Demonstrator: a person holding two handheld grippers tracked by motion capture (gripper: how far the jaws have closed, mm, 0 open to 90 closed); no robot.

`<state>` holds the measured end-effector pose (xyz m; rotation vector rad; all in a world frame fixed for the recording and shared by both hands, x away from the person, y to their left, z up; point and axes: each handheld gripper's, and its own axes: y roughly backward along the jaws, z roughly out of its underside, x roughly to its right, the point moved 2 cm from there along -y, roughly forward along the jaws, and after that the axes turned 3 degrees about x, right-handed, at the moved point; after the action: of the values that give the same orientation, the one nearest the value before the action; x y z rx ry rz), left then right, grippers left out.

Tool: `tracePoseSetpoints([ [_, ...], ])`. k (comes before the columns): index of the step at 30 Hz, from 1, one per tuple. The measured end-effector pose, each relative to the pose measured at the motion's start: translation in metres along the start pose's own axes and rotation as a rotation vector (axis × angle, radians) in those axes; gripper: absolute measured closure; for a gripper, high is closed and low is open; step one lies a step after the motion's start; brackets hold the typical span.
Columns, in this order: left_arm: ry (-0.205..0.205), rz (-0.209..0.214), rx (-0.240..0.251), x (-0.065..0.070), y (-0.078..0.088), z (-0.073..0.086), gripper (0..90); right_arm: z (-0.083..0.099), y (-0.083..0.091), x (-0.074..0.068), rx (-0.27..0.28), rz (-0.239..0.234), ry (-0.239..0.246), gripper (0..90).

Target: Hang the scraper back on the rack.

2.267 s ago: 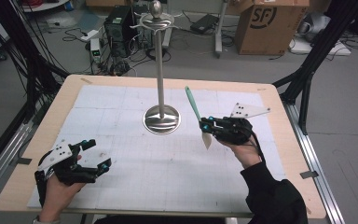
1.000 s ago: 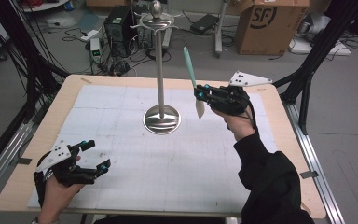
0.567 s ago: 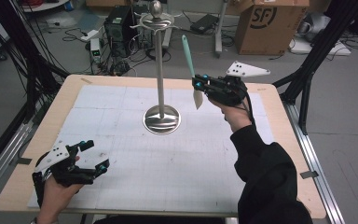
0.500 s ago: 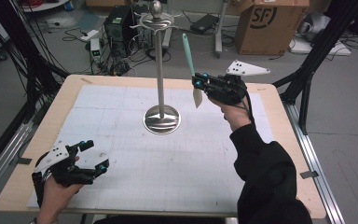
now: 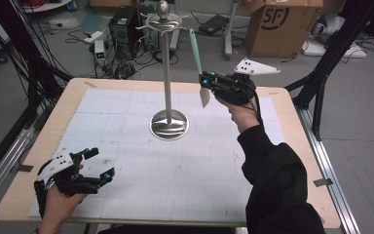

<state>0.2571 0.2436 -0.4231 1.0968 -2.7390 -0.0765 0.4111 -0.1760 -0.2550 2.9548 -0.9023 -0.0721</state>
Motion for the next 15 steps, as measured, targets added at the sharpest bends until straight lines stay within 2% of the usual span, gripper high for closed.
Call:
tracePoseSetpoints([
  [4, 0.003, -0.003, 0.004, -0.0001, 0.0005, 0.0000, 1.7, -0.0008, -0.0006, 0.0019, 0.005, 0.008, -0.009, 80.4],
  [12, 0.004, -0.002, 0.009, -0.0009, 0.0023, -0.0008, 1.7, -0.0096, -0.0044, 0.0005, 0.007, 0.009, 0.011, 80.4],
  [15, 0.006, -0.005, 0.010, -0.0010, 0.0029, -0.0008, 1.7, -0.0092, -0.0057, 0.0008, 0.006, 0.013, 0.005, 80.4],
])
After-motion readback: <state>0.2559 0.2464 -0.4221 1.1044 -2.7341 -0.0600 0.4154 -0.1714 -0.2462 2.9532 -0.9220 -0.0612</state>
